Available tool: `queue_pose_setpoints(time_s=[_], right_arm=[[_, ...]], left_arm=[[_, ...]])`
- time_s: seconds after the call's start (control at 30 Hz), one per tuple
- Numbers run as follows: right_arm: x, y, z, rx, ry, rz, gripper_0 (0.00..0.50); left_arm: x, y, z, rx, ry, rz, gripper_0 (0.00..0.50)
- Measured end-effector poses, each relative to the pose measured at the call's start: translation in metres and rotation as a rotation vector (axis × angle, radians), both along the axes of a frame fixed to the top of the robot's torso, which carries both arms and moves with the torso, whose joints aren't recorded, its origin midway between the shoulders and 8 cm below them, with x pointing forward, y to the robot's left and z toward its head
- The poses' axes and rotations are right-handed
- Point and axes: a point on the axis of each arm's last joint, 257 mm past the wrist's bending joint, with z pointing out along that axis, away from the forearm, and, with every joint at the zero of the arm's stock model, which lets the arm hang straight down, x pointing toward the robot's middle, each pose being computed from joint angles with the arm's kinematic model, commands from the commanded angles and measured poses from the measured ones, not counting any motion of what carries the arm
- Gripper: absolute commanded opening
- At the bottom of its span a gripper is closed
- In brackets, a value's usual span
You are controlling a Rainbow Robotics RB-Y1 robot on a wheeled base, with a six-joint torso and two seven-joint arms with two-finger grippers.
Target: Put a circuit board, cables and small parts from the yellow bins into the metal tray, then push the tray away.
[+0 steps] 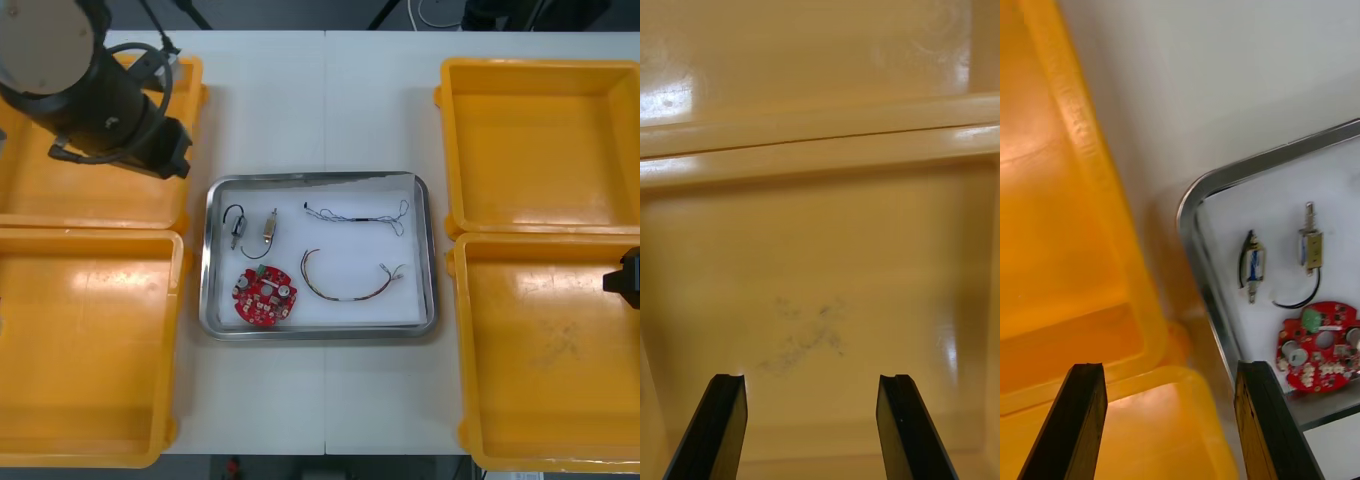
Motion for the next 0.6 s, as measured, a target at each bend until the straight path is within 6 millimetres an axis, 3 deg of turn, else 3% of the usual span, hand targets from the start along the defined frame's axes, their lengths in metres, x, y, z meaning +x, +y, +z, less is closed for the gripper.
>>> queue_pose_setpoints(time_s=[0.4, 0.6], right_arm=[[-0.002, 0.005, 0.002, 0.002, -0.002, 0.021, 0.5], [-0.003, 0.029, 0.013, -0.043, -0.025, 0.126, 0.5]], left_arm=[[-0.032, 0.111, -0.016, -0.048, 0.026, 0.19, 0.5], [-0.051, 0.154, -0.024, 0.023, 0.034, 0.137, 0.5]])
